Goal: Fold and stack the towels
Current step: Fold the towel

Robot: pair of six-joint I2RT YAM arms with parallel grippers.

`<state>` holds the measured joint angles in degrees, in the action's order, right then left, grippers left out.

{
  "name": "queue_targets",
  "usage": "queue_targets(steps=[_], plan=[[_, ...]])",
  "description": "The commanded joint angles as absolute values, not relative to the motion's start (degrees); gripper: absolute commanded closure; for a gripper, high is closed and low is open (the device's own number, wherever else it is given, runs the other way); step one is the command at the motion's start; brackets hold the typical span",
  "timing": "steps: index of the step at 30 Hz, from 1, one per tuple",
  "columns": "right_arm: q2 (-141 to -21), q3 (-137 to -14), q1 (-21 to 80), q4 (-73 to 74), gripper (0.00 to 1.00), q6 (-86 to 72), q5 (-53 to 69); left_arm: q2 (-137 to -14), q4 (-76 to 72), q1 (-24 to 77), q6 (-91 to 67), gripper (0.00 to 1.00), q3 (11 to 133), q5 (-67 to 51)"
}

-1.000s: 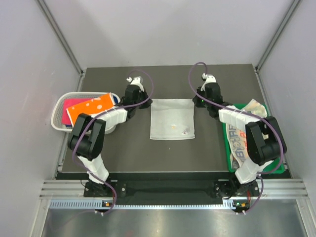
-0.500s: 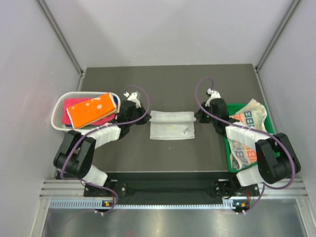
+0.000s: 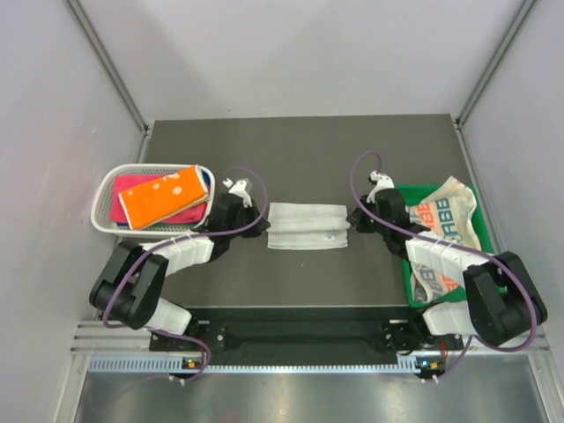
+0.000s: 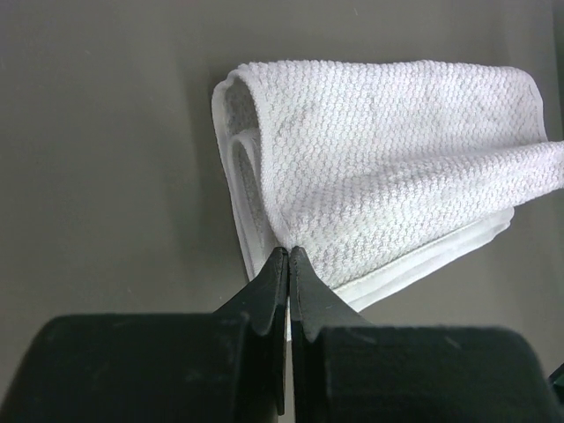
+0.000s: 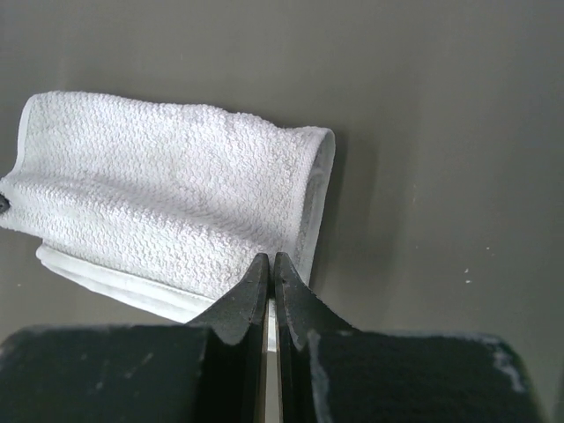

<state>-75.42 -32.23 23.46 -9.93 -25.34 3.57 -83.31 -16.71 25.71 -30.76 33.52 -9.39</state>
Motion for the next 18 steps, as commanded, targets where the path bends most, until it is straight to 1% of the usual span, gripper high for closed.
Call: queue_targets(steps=[1, 9, 11, 12, 14, 15, 16, 18], plan=[[-73.7, -31.2, 24.5, -12.0, 1.00, -25.5, 1.7, -81.2, -19.6, 25.8, -31.1, 1.00, 32.5, -8.6], [-74.5, -29.0, 25.4, -13.2, 0.99, -26.4, 1.6, -82.6, -19.6, 26.8, -31.5, 1.00, 31.9, -9.8], [-74.5, -28.5, 25.7, -13.4, 0.95, -26.6, 1.4, -83.1, -19.4, 27.0, -31.6, 1.00, 31.7, -10.5], [-74.3, -28.3, 25.8, -13.4, 0.88, -26.8, 1.2, -83.1, -19.5, 26.9, -31.7, 0.96, 31.4, -10.7], [-73.4, -27.9, 25.8, -13.3, 0.81, -27.0, 1.1, -82.5, -19.3, 27.0, -31.9, 0.88, 31.3, -10.6], [-73.1, -27.9, 25.8, -13.1, 0.74, -27.0, 1.0, -82.3, -18.6, 27.1, -31.9, 0.83, 31.4, -10.6], [-72.8, -28.2, 25.8, -12.3, 0.72, -27.0, 1.0, -81.5, -18.1, 27.0, -31.9, 0.78, 31.6, -10.5], [-71.5, -28.6, 25.8, -11.3, 0.67, -26.9, 0.7, -80.5, -16.4, 27.1, -31.5, 0.73, 32.2, -9.8]])
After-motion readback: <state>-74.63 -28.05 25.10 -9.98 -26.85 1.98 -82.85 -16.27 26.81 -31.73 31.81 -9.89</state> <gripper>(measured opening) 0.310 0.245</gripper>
